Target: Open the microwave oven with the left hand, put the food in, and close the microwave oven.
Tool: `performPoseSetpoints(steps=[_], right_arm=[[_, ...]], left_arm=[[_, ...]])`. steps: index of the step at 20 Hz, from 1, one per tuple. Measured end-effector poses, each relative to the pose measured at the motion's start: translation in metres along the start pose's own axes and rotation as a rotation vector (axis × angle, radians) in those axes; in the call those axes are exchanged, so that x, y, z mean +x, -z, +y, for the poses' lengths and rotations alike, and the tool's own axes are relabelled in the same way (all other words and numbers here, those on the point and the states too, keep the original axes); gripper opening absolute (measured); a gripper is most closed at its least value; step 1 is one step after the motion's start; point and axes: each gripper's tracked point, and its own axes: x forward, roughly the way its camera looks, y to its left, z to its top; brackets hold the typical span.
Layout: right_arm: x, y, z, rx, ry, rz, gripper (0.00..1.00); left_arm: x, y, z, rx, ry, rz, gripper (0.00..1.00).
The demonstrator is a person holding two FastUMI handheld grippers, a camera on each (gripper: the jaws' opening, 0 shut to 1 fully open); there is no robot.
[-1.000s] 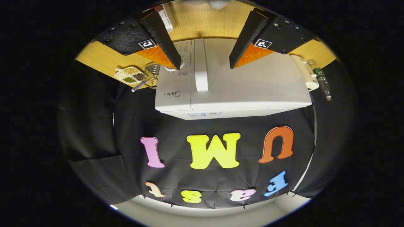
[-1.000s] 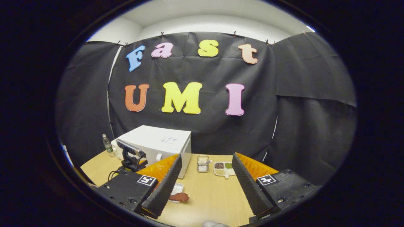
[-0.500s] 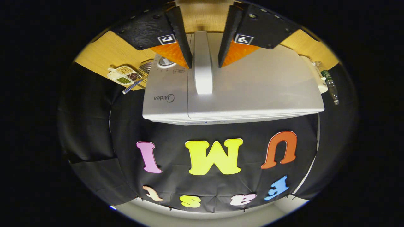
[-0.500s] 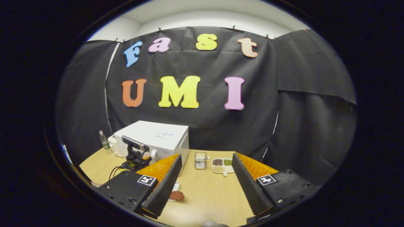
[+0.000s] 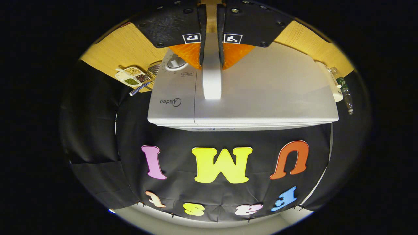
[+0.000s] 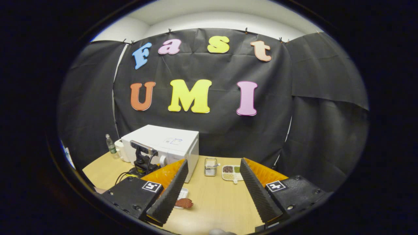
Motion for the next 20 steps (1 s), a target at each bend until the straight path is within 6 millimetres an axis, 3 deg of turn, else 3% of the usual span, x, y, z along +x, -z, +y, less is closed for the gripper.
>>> performPoseSetpoints(steps=[1, 2, 3, 8, 9, 10, 13, 14, 15, 16, 17, 19, 20], right_arm=[[0.0, 0.002, 0.001, -0.003, 0.0, 0.007, 1.0], [-0.001, 0.002, 0.003, -0.007, -0.005, 0.01, 0.92], [-0.002, 0.001, 0.006, -0.011, -0.008, 0.008, 1.0], [-0.005, -0.003, 0.013, -0.028, -0.019, -0.005, 1.0], [-0.004, -0.003, 0.015, -0.027, -0.024, -0.004, 0.92], [-0.004, -0.004, 0.016, -0.032, -0.021, -0.004, 1.0], [-0.006, 0.001, 0.029, -0.05, -0.039, -0.005, 1.0], [-0.007, 0.002, 0.034, -0.047, -0.049, -0.007, 0.92], [-0.007, 0.005, 0.038, -0.042, -0.054, -0.006, 1.0], [-0.009, 0.008, 0.046, -0.032, -0.067, -0.004, 0.92], [-0.01, 0.011, 0.053, -0.028, -0.074, -0.004, 1.0], [-0.014, 0.019, 0.062, -0.03, -0.08, 0.003, 1.0], [-0.017, 0.021, 0.067, -0.026, -0.085, 0.003, 1.0]], left_arm=[[-0.001, 0.0, 0.0, -0.002, 0.007, 0.003, 0.11], [0.0, 0.001, 0.001, -0.005, 0.015, 0.005, 0.11], [-0.002, 0.0, 0.001, -0.002, 0.019, 0.01, 0.11], [-0.003, 0.003, 0.001, 0.013, 0.028, 0.03, 0.11], [-0.009, 0.005, 0.002, 0.003, 0.025, 0.045, 0.11], [-0.019, 0.006, 0.002, 0.005, 0.023, 0.035, 0.11], [-0.052, 0.011, 0.008, 0.045, 0.038, 0.029, 0.1], [-0.064, 0.014, 0.011, 0.03, 0.044, 0.037, 0.11], [-0.076, 0.017, 0.015, 0.025, 0.047, 0.043, 0.11], [-0.092, 0.018, 0.02, 0.031, 0.044, 0.047, 0.1], [-0.106, 0.019, 0.025, 0.037, 0.036, 0.046, 0.11], [-0.13, 0.023, 0.037, 0.062, 0.028, 0.059, 0.12], [-0.136, 0.027, 0.043, 0.071, 0.02, 0.069, 0.18]])
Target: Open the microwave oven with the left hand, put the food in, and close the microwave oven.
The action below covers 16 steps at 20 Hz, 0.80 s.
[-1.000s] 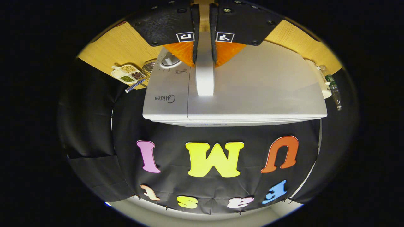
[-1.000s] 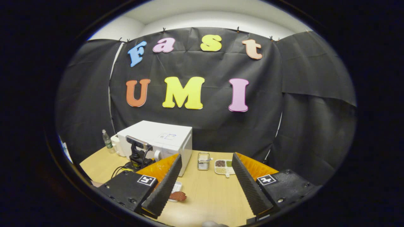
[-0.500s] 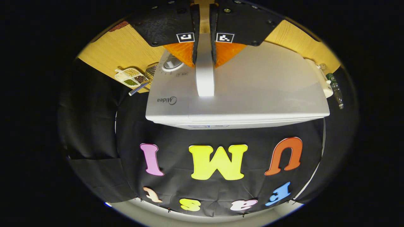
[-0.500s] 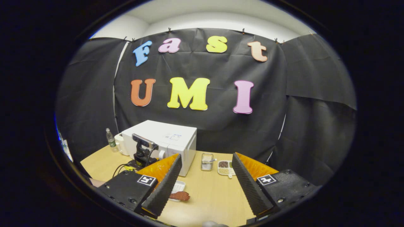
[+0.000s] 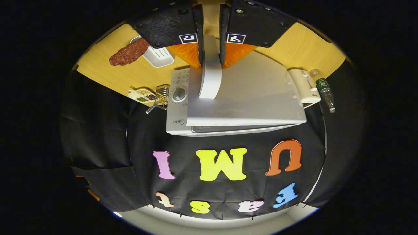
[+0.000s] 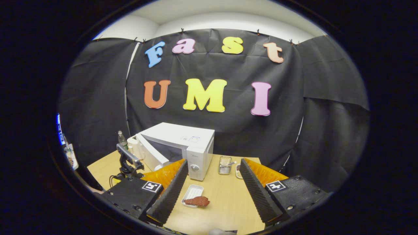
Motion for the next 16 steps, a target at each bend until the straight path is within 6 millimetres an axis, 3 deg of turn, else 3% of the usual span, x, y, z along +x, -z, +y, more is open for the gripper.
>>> performPoseSetpoints(steps=[2, 3, 4, 5, 6, 10, 11, 12, 13, 16], right_arm=[[-0.006, 0.005, 0.007, 0.003, 0.008, 0.0, 1.0], [-0.009, 0.005, 0.012, 0.007, 0.006, -0.004, 1.0], [-0.012, 0.006, 0.016, 0.011, 0.004, -0.005, 1.0], [-0.016, 0.007, 0.02, 0.013, 0.002, -0.005, 1.0], [-0.019, 0.008, 0.023, 0.013, 0.003, -0.005, 1.0], [-0.029, 0.013, 0.032, 0.015, 0.005, -0.009, 1.0], [-0.03, 0.016, 0.035, 0.017, 0.002, -0.008, 0.92], [-0.031, 0.019, 0.037, 0.019, 0.005, -0.003, 0.92], [-0.032, 0.023, 0.04, 0.018, 0.005, -0.001, 1.0], [-0.037, 0.036, 0.049, 0.016, 0.015, 0.009, 1.0]], left_arm=[[-0.016, 0.002, 0.017, 0.018, -0.044, 0.002, 0.25], [-0.019, 0.004, 0.025, 0.025, -0.059, 0.008, 0.34], [-0.022, 0.003, 0.033, 0.022, -0.066, 0.009, 0.58], [-0.025, 0.0, 0.038, 0.02, -0.067, -0.002, 0.7], [-0.024, -0.001, 0.04, 0.007, -0.058, 0.006, 0.95], [-0.048, -0.015, 0.052, 0.033, -0.063, -0.029, 0.96], [-0.055, -0.014, 0.056, 0.044, -0.062, -0.026, 0.96], [-0.061, -0.009, 0.062, 0.052, -0.065, -0.016, 0.96], [-0.07, -0.007, 0.07, 0.056, -0.067, -0.013, 0.96], [-0.096, 0.001, 0.095, 0.059, -0.08, 0.004, 0.96]])
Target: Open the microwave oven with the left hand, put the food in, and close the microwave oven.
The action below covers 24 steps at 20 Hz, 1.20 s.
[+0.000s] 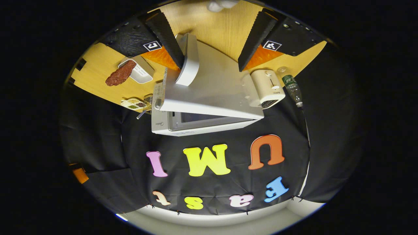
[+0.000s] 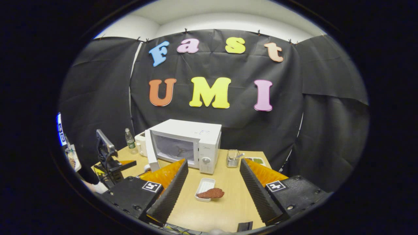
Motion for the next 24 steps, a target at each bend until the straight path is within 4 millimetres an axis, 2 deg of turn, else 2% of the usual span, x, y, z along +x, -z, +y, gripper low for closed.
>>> performPoseSetpoints(steps=[1, 2, 3, 4, 5, 9, 10, 11, 12, 14, 15, 16, 17, 19, 20, 21, 22, 24], right_arm=[[0.0, 0.007, 0.003, 0.002, 0.004, 0.01, 0.92], [0.0, 0.014, 0.005, 0.009, 0.007, 0.018, 1.0], [0.0, 0.022, 0.009, 0.014, 0.011, 0.028, 0.92], [-0.001, 0.03, 0.012, 0.019, 0.018, 0.042, 0.92], [0.0, 0.039, 0.015, 0.028, 0.019, 0.052, 1.0], [0.006, 0.072, 0.023, 0.054, 0.03, 0.089, 1.0], [0.01, 0.081, 0.023, 0.06, 0.03, 0.103, 0.92], [0.015, 0.09, 0.023, 0.07, 0.027, 0.11, 0.92], [0.02, 0.098, 0.02, 0.087, 0.029, 0.124, 1.0], [0.034, 0.118, 0.01, 0.141, 0.033, 0.158, 1.0], [0.041, 0.126, 0.007, 0.17, 0.037, 0.178, 0.92], [0.05, 0.133, 0.002, 0.182, 0.04, 0.195, 1.0], [0.057, 0.137, -0.002, 0.19, 0.04, 0.205, 0.92], [0.075, 0.148, -0.013, 0.192, 0.035, 0.224, 0.92], [0.085, 0.153, -0.017, 0.195, 0.022, 0.238, 1.0], [0.096, 0.161, -0.021, 0.194, 0.008, 0.256, 1.0], [0.106, 0.169, -0.025, 0.196, -0.008, 0.277, 1.0], [0.129, 0.185, -0.029, 0.213, -0.054, 0.319, 1.0]], left_arm=[[-0.009, 0.003, 0.01, 0.004, -0.011, 0.006, 0.96], [-0.016, 0.006, 0.02, 0.01, -0.024, 0.011, 0.96], [-0.024, 0.009, 0.032, 0.012, -0.038, 0.015, 0.96], [-0.031, 0.014, 0.045, 0.013, -0.054, 0.022, 0.96], [-0.039, 0.019, 0.058, 0.011, -0.069, 0.029, 0.96], [-0.059, 0.034, 0.108, 0.019, -0.127, 0.065, 0.96], [-0.064, 0.037, 0.115, 0.019, -0.134, 0.076, 0.96], [-0.068, 0.038, 0.122, 0.019, -0.142, 0.082, 0.96], [-0.071, 0.039, 0.127, 0.023, -0.152, 0.09, 0.97], [-0.082, 0.041, 0.138, 0.033, -0.178, 0.096, 0.97], [-0.087, 0.043, 0.142, 0.039, -0.192, 0.105, 0.96], [-0.093, 0.047, 0.15, 0.047, -0.216, 0.115, 0.96], [-0.099, 0.052, 0.16, 0.046, -0.241, 0.132, 0.96], [-0.108, 0.059, 0.176, 0.035, -0.297, 0.159, 0.96], [-0.114, 0.065, 0.182, 0.025, -0.321, 0.185, 0.96], [-0.119, 0.066, 0.186, 0.032, -0.346, 0.195, 0.96], [-0.122, 0.063, 0.188, 0.04, -0.359, 0.198, 0.97], [-0.131, 0.052, 0.178, 0.047, -0.366, 0.191, 0.97]])
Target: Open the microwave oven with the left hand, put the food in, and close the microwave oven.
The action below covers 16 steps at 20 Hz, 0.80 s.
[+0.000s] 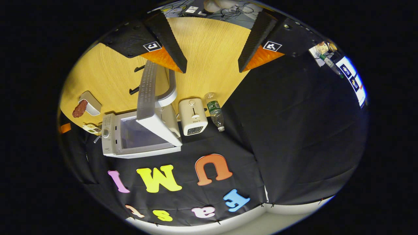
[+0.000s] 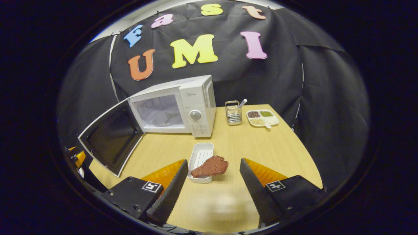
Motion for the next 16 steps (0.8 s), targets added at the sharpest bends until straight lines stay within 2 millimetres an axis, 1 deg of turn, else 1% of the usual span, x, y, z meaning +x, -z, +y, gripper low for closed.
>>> performPoseSetpoints(steps=[1, 2, 4, 5, 6, 8, 9, 10, 12, 14, 15, 16], right_arm=[[0.012, 0.009, -0.006, 0.007, -0.013, 0.038, 0.92], [0.023, 0.013, -0.01, 0.013, -0.035, 0.063, 1.0], [0.043, 0.018, -0.015, 0.018, -0.07, 0.105, 0.98], [0.05, 0.021, -0.017, 0.022, -0.087, 0.127, 0.98], [0.057, 0.022, -0.015, 0.019, -0.116, 0.143, 0.86], [0.069, 0.025, -0.014, 0.027, -0.154, 0.175, 0.84], [0.075, 0.03, -0.011, 0.043, -0.183, 0.202, 0.81], [0.079, 0.032, -0.008, 0.067, -0.209, 0.227, 0.79], [0.087, 0.036, -0.006, 0.11, -0.247, 0.27, 0.7], [0.091, 0.04, -0.002, 0.159, -0.281, 0.304, 0.64], [0.094, 0.04, -0.001, 0.172, -0.287, 0.315, 0.69], [0.096, 0.04, -0.001, 0.182, -0.293, 0.322, 0.53]], left_arm=[[-0.008, -0.007, -0.008, -0.014, 0.004, -0.005, 0.97], [-0.015, -0.015, -0.017, -0.034, 0.011, -0.01, 0.96], [-0.031, -0.033, -0.041, -0.082, 0.028, -0.023, 0.96], [-0.04, -0.047, -0.056, -0.109, 0.046, -0.041, 0.96], [-0.047, -0.062, -0.07, -0.134, 0.066, -0.065, 0.96], [-0.054, -0.087, -0.095, -0.167, 0.092, -0.095, 0.96], [-0.057, -0.1, -0.105, -0.175, 0.101, -0.111, 0.96], [-0.06, -0.114, -0.112, -0.179, 0.108, -0.13, 0.96], [-0.066, -0.137, -0.126, -0.185, 0.119, -0.163, 0.96], [-0.067, -0.152, -0.136, -0.174, 0.122, -0.184, 0.96], [-0.067, -0.158, -0.14, -0.165, 0.122, -0.195, 0.96], [-0.066, -0.162, -0.142, -0.157, 0.124, -0.202, 0.96]])
